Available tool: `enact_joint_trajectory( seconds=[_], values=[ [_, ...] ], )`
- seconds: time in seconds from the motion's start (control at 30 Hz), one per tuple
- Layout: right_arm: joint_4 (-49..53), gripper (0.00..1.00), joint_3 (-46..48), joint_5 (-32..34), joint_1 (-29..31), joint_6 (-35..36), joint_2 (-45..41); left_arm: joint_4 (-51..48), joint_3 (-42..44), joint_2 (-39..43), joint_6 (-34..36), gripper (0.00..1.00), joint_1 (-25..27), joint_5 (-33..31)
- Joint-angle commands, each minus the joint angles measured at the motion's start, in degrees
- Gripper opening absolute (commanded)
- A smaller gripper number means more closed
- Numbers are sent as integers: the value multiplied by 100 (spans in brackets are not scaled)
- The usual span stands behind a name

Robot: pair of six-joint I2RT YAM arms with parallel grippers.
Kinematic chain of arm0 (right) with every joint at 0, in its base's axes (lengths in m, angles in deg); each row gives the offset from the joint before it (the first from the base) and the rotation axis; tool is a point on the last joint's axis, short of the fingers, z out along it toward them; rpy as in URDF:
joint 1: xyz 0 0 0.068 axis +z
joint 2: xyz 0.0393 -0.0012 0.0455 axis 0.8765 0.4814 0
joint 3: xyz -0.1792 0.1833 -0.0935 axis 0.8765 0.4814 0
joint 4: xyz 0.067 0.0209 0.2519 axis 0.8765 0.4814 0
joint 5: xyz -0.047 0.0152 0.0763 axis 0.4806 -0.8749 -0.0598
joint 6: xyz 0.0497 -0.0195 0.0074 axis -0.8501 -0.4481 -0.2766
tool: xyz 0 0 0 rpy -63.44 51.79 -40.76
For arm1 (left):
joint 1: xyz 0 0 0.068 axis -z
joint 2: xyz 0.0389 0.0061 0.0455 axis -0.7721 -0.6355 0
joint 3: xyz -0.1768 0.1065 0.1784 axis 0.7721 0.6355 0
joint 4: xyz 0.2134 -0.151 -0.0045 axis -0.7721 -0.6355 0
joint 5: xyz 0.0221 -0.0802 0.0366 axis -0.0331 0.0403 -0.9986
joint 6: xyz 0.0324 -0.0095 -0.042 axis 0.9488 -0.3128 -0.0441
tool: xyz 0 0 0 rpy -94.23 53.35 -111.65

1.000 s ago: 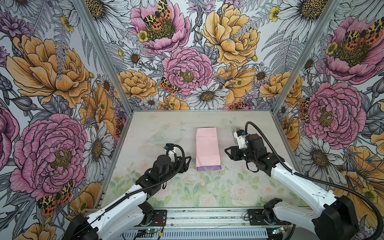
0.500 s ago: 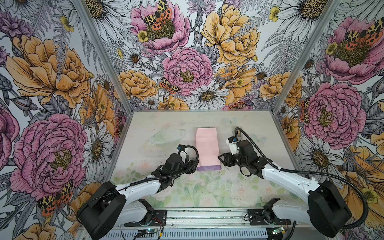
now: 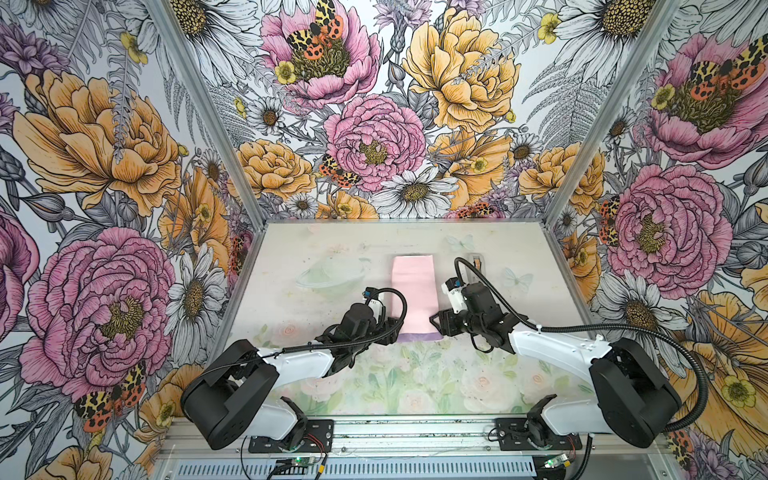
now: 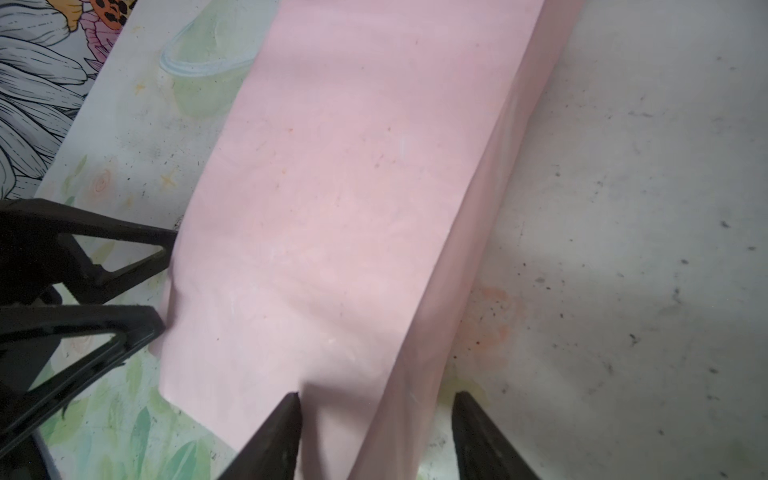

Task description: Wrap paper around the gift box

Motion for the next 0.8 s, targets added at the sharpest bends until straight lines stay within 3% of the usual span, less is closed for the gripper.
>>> enact_joint_trajectory(
  seconds=[0.0,0.77],
  values=[
    [-122,60,-75,226,40,137,235,87,-100,-141,28,68,52,-103],
    [-599,55,72,1150,192,-154,580,-581,-651,-780,167,54,487,-1274]
  ],
)
